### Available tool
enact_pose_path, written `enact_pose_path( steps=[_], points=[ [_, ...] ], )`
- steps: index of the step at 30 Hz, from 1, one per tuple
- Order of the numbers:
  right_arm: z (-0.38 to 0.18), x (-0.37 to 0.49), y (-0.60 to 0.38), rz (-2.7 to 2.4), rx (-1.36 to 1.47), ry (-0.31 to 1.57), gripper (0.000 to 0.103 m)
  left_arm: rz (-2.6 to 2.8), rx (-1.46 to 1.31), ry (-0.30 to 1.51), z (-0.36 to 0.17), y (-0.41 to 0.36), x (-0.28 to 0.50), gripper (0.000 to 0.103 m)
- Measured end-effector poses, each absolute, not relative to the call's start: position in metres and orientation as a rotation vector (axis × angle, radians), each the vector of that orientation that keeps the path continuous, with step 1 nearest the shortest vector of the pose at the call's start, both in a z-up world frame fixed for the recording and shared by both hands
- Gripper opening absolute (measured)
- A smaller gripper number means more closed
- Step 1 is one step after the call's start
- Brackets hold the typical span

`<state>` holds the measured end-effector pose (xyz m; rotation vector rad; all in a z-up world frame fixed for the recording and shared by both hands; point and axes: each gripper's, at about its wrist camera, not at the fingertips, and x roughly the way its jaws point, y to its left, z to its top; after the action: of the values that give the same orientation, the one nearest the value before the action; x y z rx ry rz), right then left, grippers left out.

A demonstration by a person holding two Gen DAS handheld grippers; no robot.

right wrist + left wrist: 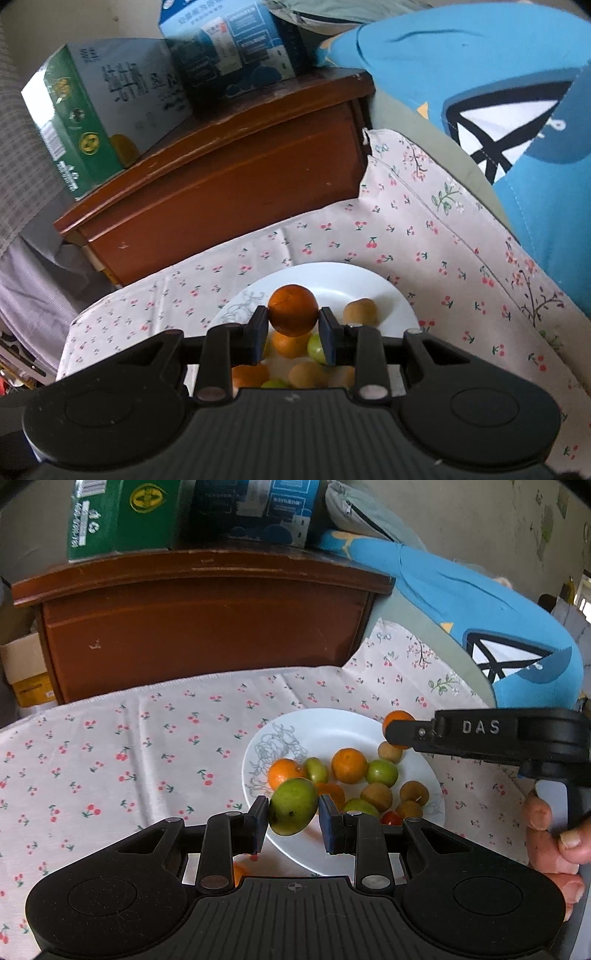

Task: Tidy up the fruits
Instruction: 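Carry the green fruit and orange over the white plate with both tools, then open both tools to drop the fruits onto the plate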

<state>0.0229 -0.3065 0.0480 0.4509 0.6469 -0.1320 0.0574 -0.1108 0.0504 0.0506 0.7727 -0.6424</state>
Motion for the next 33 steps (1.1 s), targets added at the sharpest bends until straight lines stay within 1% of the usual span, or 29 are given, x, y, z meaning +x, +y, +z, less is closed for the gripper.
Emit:
enact_pose_path(
  steps=[8,10,13,14,15,19,21,25,27,33],
  points=[
    [0.036,0.034,-0.313,-0.166,0.474,0.670,0.030,-0.648,0.054,0.790,0.042,-0.120,0.063,0.027],
    [0.032,0.036,-0.314,-0.165,0.489,0.682,0.031,-0.643,0.056,0.790,0.041,-0.122,0.063,0.027],
    [0.030,0.036,-0.313,-0.167,0.498,0.681,0.033,-0.645,0.065,0.779,0.042,-0.123,0.062,0.029],
    [0.031,0.036,-0.312,-0.167,0.489,0.677,0.033,-0.642,0.065,0.775,0.044,-0.123,0.061,0.037],
    [0.033,0.036,-0.311,-0.165,0.479,0.674,0.034,-0.636,0.061,0.768,0.047,-0.122,0.060,0.048],
    [0.043,0.032,-0.311,-0.158,0.473,0.653,0.036,-0.624,0.050,0.739,0.060,-0.117,0.060,0.059],
    [0.048,0.029,-0.310,-0.154,0.471,0.641,0.036,-0.610,0.034,0.747,0.065,-0.112,0.061,0.067],
    [0.056,0.019,-0.304,-0.143,0.453,0.633,0.036,-0.588,-0.001,0.777,0.074,-0.097,0.061,0.070],
    [0.058,0.013,-0.298,-0.131,0.443,0.633,0.036,-0.557,0.011,0.776,0.078,-0.088,0.059,0.075],
    [0.058,-0.005,-0.281,-0.093,0.449,0.654,0.036,-0.506,0.017,0.771,0.092,-0.059,0.056,0.077]
  ],
)
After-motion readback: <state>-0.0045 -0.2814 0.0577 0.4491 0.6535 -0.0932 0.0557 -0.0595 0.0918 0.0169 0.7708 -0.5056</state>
